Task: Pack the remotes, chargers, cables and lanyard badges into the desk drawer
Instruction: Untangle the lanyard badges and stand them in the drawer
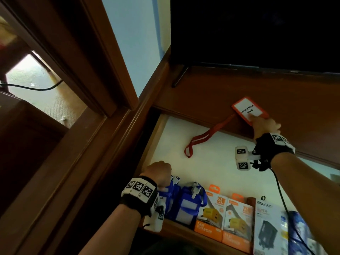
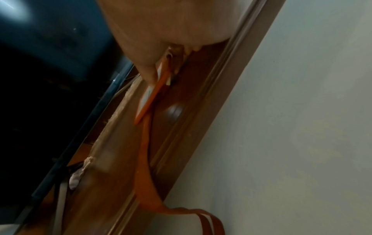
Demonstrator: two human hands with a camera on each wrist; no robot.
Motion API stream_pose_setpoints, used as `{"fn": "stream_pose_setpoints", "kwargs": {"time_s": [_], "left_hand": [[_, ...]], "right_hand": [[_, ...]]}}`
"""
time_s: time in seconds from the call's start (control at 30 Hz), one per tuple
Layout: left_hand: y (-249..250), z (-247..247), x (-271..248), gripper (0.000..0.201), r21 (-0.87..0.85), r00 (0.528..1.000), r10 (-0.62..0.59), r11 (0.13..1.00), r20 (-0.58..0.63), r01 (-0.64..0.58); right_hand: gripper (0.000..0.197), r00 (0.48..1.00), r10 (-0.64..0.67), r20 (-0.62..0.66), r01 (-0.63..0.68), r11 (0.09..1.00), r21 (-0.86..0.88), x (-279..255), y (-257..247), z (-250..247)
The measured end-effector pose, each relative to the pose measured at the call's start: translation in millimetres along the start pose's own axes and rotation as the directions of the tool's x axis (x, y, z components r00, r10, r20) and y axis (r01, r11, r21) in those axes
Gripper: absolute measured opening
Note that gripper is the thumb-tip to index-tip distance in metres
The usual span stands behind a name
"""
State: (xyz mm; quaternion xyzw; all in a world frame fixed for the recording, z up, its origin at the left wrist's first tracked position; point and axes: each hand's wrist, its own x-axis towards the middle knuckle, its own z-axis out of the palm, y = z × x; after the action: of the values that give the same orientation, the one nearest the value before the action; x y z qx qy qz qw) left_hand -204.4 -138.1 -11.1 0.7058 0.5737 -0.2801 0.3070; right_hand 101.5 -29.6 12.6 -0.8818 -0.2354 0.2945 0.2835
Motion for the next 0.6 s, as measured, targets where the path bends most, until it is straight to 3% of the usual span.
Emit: {"fn": "stream_pose_setpoints", "kwargs": {"time_s": [0.17, 0.37, 0.5, 0.6], "left_hand": [[6, 22, 7, 0.035, 0.034, 1.0, -0.018, 0.999, -0.02, 0.019], [15, 37, 3, 0.043, 0.091, 0.997, -0.066, 0.993, -0.036, 0.069], [18, 42, 1, 0.035, -0.022, 0.999, -0.024, 0.999, -0.035, 0.023], [15, 44, 2, 0.04, -0.101, 0.997, -0.02, 0.995, -0.075, 0.012]], "right_hand": [[0.061, 0.996, -0.067, 0.052, 0.051, 0.964, 0.261, 25, 33, -1], [0.03, 0.94, -0.119, 0.319, -0.055, 0.871, 0.487, -56, 34, -25], [0.011, 0.925, -0.185, 0.333, -0.051, 0.806, 0.589, -96, 50, -36], [0.017, 0.912, -0.266, 0.312, -0.006, 0.752, 0.659, -114, 57, -47]]}}
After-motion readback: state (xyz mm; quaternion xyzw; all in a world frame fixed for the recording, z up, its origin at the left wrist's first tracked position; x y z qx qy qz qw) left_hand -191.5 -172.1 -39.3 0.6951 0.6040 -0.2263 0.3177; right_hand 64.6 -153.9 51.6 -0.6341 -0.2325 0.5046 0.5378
